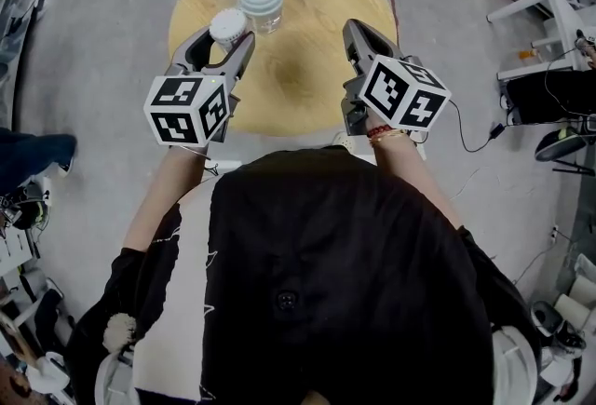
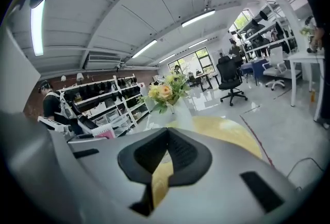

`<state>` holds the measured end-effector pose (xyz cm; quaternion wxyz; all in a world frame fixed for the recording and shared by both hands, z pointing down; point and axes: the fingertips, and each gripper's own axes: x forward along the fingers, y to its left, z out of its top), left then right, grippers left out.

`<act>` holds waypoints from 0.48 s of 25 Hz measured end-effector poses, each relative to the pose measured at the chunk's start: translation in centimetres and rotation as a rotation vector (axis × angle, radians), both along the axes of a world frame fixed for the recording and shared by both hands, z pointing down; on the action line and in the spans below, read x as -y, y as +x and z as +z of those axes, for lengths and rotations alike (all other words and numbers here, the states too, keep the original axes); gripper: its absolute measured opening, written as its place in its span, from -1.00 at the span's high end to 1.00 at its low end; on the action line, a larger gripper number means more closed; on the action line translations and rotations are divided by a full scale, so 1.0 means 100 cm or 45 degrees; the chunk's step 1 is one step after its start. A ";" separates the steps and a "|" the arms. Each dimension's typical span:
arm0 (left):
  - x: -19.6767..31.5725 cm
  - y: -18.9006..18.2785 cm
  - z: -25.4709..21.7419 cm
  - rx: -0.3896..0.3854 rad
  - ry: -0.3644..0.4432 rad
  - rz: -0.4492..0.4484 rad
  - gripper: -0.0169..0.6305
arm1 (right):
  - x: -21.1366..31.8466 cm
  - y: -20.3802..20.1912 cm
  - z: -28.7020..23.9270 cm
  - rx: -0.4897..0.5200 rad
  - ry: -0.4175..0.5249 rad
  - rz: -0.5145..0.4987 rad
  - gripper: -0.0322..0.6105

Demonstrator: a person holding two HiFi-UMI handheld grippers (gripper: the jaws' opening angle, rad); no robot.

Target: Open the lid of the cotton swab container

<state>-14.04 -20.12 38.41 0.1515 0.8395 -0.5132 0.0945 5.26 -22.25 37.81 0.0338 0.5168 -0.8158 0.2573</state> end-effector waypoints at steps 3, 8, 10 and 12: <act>-0.002 -0.009 0.002 -0.004 -0.004 -0.009 0.14 | -0.001 -0.004 0.007 -0.009 -0.016 0.012 0.89; -0.006 -0.022 0.005 -0.003 -0.009 -0.011 0.14 | -0.004 -0.006 0.014 0.004 -0.026 0.057 0.89; -0.008 -0.025 0.007 0.000 -0.013 -0.011 0.14 | -0.007 -0.007 0.019 -0.001 -0.040 0.063 0.89; -0.009 -0.026 0.009 0.005 -0.015 -0.007 0.14 | -0.009 -0.008 0.021 -0.010 -0.040 0.060 0.89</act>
